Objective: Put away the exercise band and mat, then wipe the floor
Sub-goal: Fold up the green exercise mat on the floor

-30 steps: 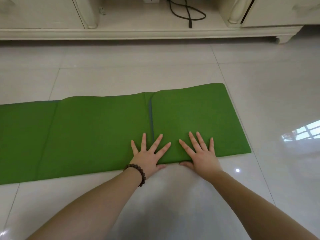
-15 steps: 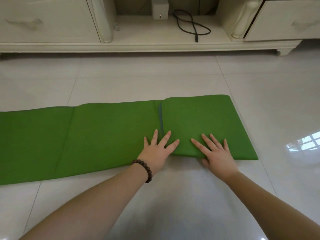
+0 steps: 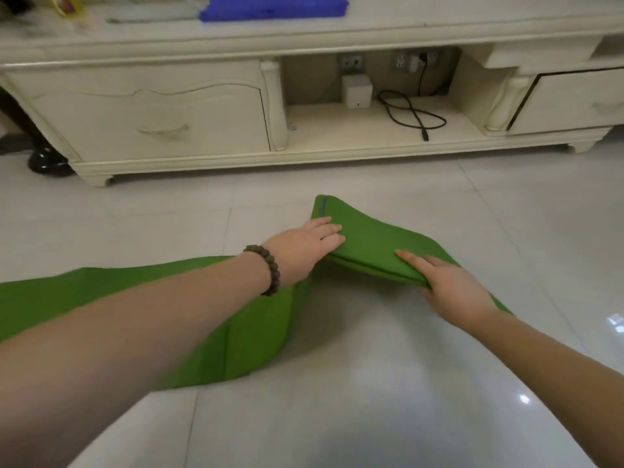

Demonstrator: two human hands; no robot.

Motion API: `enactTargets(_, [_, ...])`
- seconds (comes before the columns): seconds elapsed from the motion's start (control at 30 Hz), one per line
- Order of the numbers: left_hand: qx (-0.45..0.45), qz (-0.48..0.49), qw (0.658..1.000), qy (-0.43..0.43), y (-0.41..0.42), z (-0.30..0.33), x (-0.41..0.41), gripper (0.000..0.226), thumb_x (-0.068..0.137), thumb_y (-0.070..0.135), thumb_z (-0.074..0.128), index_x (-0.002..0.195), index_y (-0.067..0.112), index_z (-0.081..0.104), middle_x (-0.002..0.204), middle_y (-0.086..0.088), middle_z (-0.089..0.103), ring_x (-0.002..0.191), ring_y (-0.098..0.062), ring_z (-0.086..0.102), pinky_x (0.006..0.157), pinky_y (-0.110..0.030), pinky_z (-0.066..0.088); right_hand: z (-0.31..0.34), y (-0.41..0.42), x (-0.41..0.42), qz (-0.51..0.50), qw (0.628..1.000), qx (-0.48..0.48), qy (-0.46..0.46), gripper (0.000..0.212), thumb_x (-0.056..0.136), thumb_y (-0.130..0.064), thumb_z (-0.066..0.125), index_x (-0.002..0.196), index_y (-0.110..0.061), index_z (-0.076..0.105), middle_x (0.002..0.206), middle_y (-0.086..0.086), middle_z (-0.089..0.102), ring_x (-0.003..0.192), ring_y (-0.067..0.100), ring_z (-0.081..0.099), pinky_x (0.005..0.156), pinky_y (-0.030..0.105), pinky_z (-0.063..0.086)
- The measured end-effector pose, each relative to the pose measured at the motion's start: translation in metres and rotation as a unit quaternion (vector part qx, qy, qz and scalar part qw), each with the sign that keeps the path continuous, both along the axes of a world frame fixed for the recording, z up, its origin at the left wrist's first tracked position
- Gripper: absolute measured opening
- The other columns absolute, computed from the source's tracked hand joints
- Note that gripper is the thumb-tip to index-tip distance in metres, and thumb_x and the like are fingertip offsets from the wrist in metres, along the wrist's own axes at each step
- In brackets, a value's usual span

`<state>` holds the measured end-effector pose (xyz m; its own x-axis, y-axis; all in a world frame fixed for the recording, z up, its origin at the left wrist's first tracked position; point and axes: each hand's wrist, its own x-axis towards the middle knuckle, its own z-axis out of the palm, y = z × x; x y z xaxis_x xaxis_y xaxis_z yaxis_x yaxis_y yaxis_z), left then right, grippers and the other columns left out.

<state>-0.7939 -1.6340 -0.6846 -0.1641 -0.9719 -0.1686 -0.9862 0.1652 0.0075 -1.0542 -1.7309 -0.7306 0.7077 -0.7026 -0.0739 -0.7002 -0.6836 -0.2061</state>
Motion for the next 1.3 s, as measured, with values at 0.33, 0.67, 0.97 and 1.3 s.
enactTargets(0.33, [-0.08, 0.051, 0.995, 0.033, 0.111, 0.04, 0.167, 0.059, 0.094, 0.01, 0.047, 0.148, 0.03, 0.031, 0.145, -0.004, 0.04, 0.129, -0.022, 0.04, 0.103, -0.039, 0.041, 0.047, 0.071, 0.182, 0.093, 0.995, -0.025, 0.037, 0.066, 0.093, -0.021, 0.047, 0.148, -0.038, 0.015, 0.133, 0.008, 0.05, 0.107, 0.031, 0.056, 0.088, 0.039, 0.047])
enactTargets(0.67, [-0.172, 0.135, 0.973, 0.069, 0.235, 0.014, 0.305, 0.05, 0.086, -0.009, 0.054, 0.131, 0.014, 0.058, 0.139, -0.018, 0.05, 0.13, -0.036, 0.045, 0.106, -0.049, 0.04, 0.012, 0.195, 0.337, 0.137, 0.988, 0.016, -0.07, 0.065, 0.096, -0.039, 0.048, 0.15, -0.031, 0.013, 0.146, 0.005, 0.039, 0.122, 0.026, 0.047, 0.096, 0.037, 0.045])
enactTargets(0.97, [-0.165, 0.184, 0.968, 0.042, 0.338, -0.044, 0.375, 0.059, 0.072, -0.019, 0.064, 0.123, 0.009, 0.063, 0.133, -0.023, 0.053, 0.127, -0.041, 0.047, 0.097, -0.058, 0.045, -0.077, 0.273, 0.357, 0.154, 0.986, 0.006, 0.062, 0.108, 0.085, -0.054, 0.057, 0.126, -0.046, -0.043, 0.159, 0.005, -0.01, 0.146, 0.027, -0.009, 0.115, 0.058, 0.007])
enactTargets(1.3, [-0.132, 0.269, 0.948, 0.108, 0.408, -0.178, 0.343, 0.057, 0.07, -0.002, 0.078, 0.122, 0.008, 0.056, 0.136, -0.024, 0.048, 0.129, -0.044, 0.043, 0.089, -0.059, 0.05, -0.139, 0.282, 0.345, 0.226, 0.961, -0.016, 0.162, 0.099, 0.09, -0.05, 0.05, 0.124, -0.053, -0.042, 0.157, 0.006, -0.014, 0.143, 0.03, -0.016, 0.111, 0.063, -0.004])
